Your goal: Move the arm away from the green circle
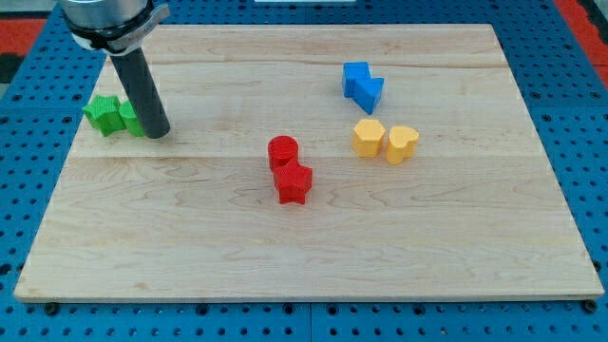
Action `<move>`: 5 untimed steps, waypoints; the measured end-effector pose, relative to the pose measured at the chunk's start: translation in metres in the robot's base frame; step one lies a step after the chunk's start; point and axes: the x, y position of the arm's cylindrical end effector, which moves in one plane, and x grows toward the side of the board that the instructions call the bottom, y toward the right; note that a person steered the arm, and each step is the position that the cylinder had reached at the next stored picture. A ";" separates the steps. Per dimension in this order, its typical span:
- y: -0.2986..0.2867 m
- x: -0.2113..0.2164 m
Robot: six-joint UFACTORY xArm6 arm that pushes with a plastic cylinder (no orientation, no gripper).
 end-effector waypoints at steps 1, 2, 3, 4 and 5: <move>0.013 0.000; 0.047 -0.004; 0.095 -0.008; 0.095 -0.010; 0.096 -0.017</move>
